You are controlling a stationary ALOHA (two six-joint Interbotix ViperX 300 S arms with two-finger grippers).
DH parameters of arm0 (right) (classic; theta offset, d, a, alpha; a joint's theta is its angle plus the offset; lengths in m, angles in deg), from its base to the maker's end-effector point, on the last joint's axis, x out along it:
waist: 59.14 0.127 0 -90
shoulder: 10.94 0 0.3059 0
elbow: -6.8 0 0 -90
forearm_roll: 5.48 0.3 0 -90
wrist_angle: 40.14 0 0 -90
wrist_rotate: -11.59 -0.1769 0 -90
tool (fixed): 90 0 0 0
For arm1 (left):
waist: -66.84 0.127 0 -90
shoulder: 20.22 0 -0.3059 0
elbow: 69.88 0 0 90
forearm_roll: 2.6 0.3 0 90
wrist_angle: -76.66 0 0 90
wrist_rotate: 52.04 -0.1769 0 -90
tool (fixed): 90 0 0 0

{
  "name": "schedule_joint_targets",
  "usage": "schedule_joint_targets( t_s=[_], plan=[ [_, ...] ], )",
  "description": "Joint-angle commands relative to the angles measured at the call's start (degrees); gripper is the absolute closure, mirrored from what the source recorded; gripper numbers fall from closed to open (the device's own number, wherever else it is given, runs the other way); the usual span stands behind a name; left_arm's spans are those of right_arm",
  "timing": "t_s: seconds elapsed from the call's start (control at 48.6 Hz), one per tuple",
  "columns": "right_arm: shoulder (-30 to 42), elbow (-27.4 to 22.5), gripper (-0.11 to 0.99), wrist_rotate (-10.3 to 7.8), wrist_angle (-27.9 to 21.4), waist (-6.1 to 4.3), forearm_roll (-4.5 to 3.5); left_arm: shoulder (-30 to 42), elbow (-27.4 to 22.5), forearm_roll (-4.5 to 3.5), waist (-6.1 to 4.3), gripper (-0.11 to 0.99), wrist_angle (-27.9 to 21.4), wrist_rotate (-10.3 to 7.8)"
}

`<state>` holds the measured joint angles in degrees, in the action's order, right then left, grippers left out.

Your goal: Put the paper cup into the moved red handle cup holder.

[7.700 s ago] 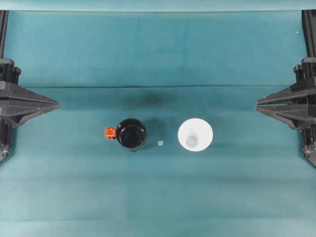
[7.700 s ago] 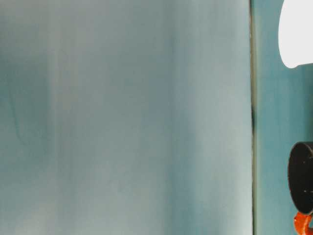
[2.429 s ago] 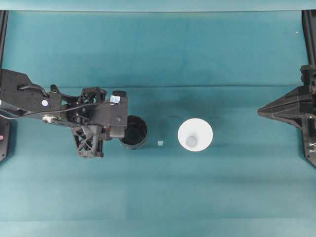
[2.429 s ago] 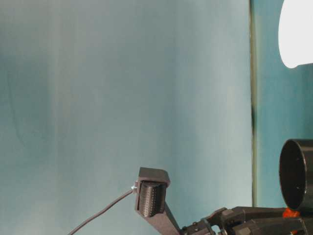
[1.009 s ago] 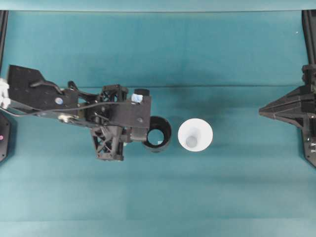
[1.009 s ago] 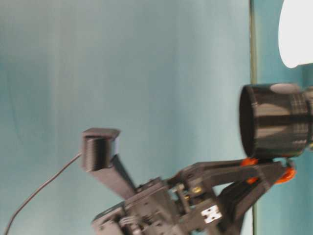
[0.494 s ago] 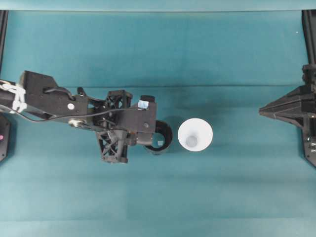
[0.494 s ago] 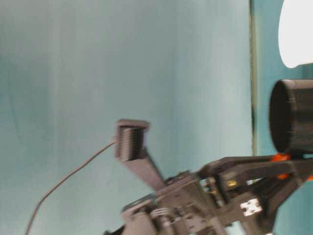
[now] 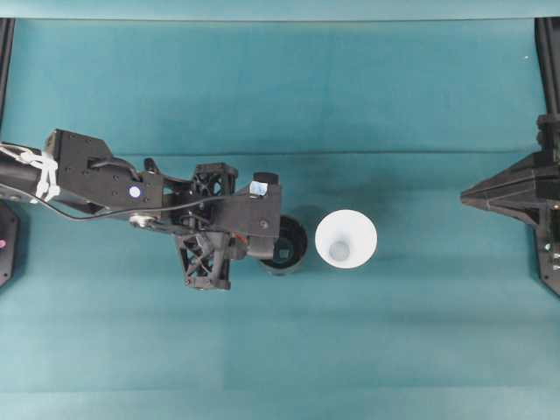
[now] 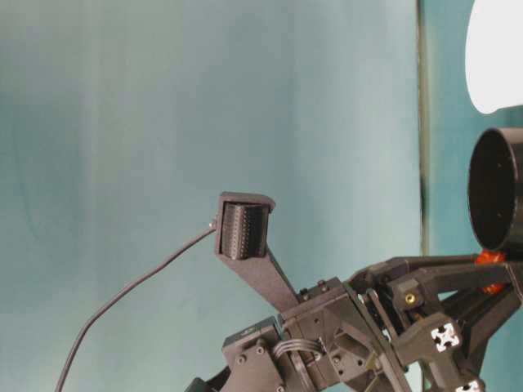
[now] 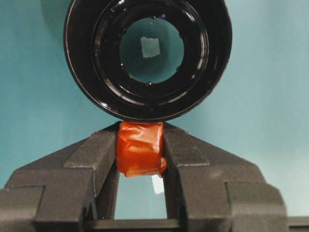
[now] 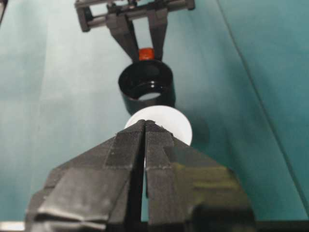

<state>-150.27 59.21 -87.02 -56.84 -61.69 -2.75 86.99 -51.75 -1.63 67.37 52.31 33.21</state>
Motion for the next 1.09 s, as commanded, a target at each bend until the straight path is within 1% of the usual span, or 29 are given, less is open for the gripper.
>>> schedule_joint_targets(
  t_s=[0.0,0.041,0.103,0.144,0.247,0.309,0.556,0.576,0.597,0.7,0.741,0.865,0.906,1.071],
  plan=[
    [0.18,-0.53,0.98,-0.35,0.18,0.00,0.09,-0.26,-0.53,0.18,0.26,0.61,0.44,-0.09],
    [0.18,-0.44,0.98,-0.35,0.18,0.00,0.00,-0.18,-0.44,0.18,0.53,0.61,0.44,-0.09],
    [0.18,-0.44,0.98,-0.35,0.18,-0.09,0.09,-0.09,-0.35,0.18,0.88,0.61,0.44,-0.18],
    [0.18,-0.44,0.98,-0.35,0.18,-0.09,0.00,0.00,-0.35,0.18,0.97,0.61,0.44,-0.09],
    [0.18,-0.44,0.98,-0.35,0.26,-0.09,0.09,0.09,-0.35,0.18,1.14,0.61,0.44,-0.09],
    [0.18,-0.44,0.98,-0.35,0.26,0.00,0.00,0.18,-0.35,0.18,1.14,0.61,0.44,-0.18],
    [0.18,-0.44,0.98,-0.44,0.26,-0.09,0.09,0.18,-0.35,0.18,1.05,0.61,0.44,-0.09],
    [0.18,-0.44,0.98,-0.44,0.26,0.00,0.00,0.18,-0.35,0.18,1.05,0.61,0.44,-0.09],
    [0.18,-0.44,0.98,-0.44,0.18,0.00,0.00,0.18,-0.35,0.09,1.05,0.61,0.44,-0.09],
    [0.18,-0.44,0.98,-0.44,0.26,0.00,0.00,0.35,-0.35,0.18,1.05,0.61,0.44,0.00],
    [0.18,-0.44,0.98,-0.44,0.26,0.00,0.00,0.35,-0.44,0.09,1.05,0.61,0.62,0.00],
    [0.18,-0.44,0.98,-0.44,0.26,-0.09,0.09,0.44,-0.44,0.18,1.05,0.61,1.58,0.00],
    [0.18,-0.44,0.98,-0.44,0.26,0.00,0.00,0.44,-0.44,0.09,1.05,0.61,1.58,0.00],
    [0.18,-0.44,0.98,-0.44,0.18,0.00,0.09,0.53,-0.26,0.18,1.05,0.61,1.67,0.00]
  ],
)
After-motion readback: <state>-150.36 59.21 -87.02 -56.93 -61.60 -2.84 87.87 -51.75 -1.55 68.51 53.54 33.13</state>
